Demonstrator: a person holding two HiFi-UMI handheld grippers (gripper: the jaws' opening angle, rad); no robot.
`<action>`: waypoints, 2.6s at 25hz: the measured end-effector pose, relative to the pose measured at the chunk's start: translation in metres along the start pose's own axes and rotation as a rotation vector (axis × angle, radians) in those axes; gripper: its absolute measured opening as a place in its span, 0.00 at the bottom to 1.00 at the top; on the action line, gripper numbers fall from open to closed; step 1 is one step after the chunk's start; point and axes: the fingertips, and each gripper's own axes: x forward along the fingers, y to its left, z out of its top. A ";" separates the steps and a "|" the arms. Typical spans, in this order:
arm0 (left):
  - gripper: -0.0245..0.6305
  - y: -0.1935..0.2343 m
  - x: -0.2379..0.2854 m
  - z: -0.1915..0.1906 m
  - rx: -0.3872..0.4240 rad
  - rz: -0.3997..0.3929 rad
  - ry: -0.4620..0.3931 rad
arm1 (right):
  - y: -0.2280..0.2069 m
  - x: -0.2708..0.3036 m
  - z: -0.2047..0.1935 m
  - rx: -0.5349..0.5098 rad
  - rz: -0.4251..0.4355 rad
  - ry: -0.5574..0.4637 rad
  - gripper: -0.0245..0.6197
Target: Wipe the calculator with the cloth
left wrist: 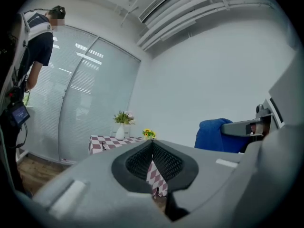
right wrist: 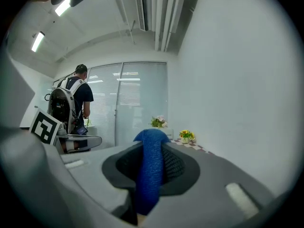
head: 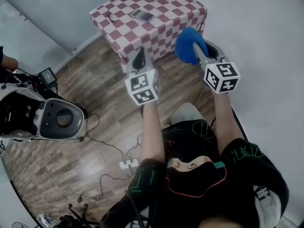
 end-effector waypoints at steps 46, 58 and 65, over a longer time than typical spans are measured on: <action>0.05 0.075 0.320 -0.094 0.016 0.173 0.288 | -0.169 0.355 -0.106 0.168 0.170 0.240 0.17; 0.05 0.138 0.387 -0.120 0.012 0.212 0.318 | -0.143 0.473 -0.110 0.050 0.254 0.328 0.17; 0.05 0.177 0.402 -0.146 -0.022 0.276 0.363 | -0.113 0.538 -0.133 0.012 0.346 0.370 0.17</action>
